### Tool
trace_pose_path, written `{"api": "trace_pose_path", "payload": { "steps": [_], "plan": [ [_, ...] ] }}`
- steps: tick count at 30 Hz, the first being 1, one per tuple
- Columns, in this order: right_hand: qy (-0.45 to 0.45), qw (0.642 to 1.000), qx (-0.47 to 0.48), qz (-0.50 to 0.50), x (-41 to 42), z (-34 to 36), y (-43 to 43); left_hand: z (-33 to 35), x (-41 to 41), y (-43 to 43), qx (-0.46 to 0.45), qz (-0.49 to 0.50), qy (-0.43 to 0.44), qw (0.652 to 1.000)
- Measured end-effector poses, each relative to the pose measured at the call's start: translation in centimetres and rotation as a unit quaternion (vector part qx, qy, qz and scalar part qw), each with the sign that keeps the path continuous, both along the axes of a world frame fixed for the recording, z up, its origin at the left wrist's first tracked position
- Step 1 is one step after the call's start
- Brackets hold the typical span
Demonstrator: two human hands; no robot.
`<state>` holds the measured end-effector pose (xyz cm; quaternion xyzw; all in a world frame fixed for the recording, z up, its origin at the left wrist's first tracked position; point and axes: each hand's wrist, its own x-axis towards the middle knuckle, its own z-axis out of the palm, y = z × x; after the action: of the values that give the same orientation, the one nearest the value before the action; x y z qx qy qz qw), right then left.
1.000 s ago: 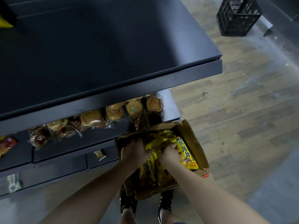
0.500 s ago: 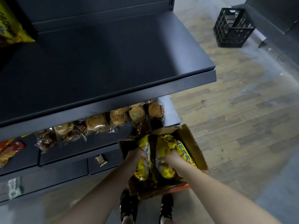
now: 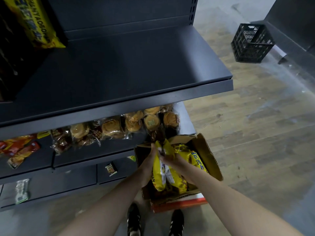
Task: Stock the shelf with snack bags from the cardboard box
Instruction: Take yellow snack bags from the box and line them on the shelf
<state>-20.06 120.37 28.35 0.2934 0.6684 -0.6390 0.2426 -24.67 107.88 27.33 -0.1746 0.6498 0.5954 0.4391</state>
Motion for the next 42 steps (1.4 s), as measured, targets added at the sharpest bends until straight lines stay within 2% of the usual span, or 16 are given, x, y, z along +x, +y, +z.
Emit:
{"api": "trace_pose_path", "payload": {
  "steps": [5,8,11,15,18,25,30,33,36,42],
  "plan": [
    [0.033,0.998,0.035,0.051,0.6,-1.5,-1.2,3.0,-0.1,-0.2,-0.027,0.026,0.013,0.999],
    [0.079,0.997,0.001,0.015,1.0,0.6,-2.0,3.3,0.1,-1.3,-0.021,0.006,0.036,0.999],
    [0.101,0.994,-0.026,-0.007,1.3,1.9,-1.7,5.1,0.0,-2.6,0.023,0.019,0.047,0.998],
    [0.118,0.991,-0.051,0.027,1.0,4.2,-1.5,6.8,0.1,-4.6,0.086,0.025,0.116,0.989],
    [0.138,0.988,-0.068,0.029,0.4,6.2,-1.8,7.8,-0.1,-6.0,0.115,0.059,0.134,0.983],
    [0.24,0.969,-0.021,0.047,-0.8,11.0,-3.5,9.9,0.6,-9.2,0.11,0.131,0.191,0.967],
    [0.283,0.956,0.013,0.077,-1.2,14.9,-5.7,12.2,1.5,-11.0,0.104,0.115,0.272,0.95],
    [0.307,0.948,0.02,0.078,-1.5,16.2,-7.0,14.2,1.3,-11.7,0.077,0.123,0.33,0.933],
    [0.323,0.945,-0.006,0.055,-2.2,17.4,-8.4,16.5,0.9,-12.2,0.054,0.179,0.373,0.909],
    [0.343,0.937,-0.068,0.012,-4.6,21.0,-11.2,20.4,-0.1,-13.1,0.011,0.312,0.453,0.835]
  ]
}}
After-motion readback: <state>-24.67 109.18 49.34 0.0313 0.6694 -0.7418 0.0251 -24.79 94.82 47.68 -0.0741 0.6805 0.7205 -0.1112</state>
